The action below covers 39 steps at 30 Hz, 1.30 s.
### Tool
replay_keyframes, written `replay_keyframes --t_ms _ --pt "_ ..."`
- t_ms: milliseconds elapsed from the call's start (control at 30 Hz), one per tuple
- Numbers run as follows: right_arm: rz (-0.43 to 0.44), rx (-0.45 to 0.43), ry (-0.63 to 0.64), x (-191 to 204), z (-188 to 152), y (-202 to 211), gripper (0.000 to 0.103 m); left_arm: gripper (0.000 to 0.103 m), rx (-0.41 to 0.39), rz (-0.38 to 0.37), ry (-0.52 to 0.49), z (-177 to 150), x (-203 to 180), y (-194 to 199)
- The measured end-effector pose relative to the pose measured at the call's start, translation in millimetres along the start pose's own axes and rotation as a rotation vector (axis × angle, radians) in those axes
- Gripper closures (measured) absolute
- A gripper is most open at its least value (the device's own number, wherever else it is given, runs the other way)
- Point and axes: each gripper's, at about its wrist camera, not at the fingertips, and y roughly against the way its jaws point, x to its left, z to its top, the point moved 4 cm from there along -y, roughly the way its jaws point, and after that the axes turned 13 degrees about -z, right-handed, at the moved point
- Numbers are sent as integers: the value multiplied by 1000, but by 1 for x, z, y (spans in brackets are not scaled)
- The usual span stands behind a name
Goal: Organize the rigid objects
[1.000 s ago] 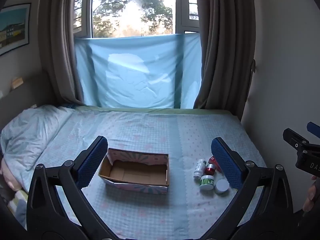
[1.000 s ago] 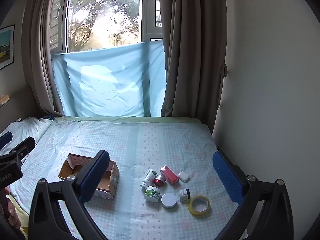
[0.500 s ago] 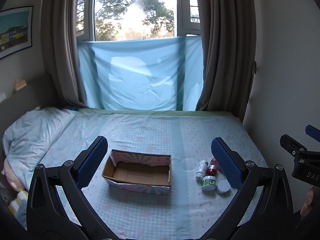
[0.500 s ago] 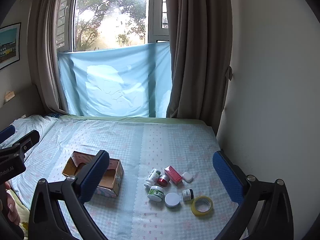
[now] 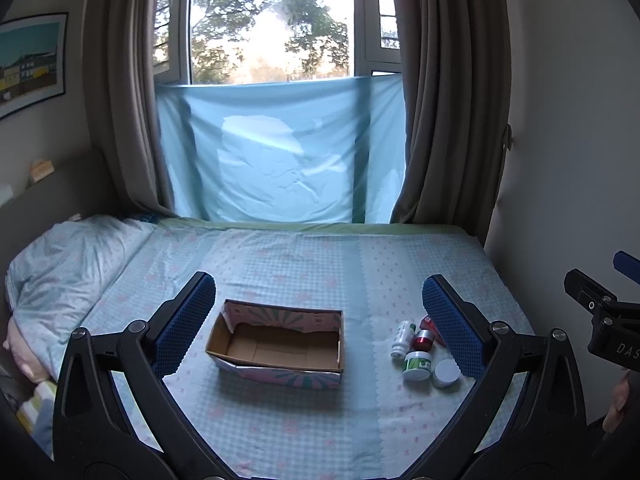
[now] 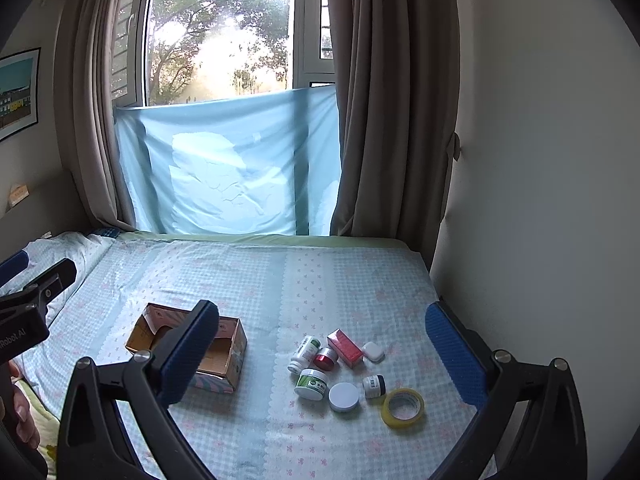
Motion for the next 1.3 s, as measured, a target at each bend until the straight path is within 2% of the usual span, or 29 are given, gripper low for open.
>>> replay_keyframes --t_ms 1300 --pt "11 -1 -9 4 0 0 0 0 -7 1 0 8 6 3"
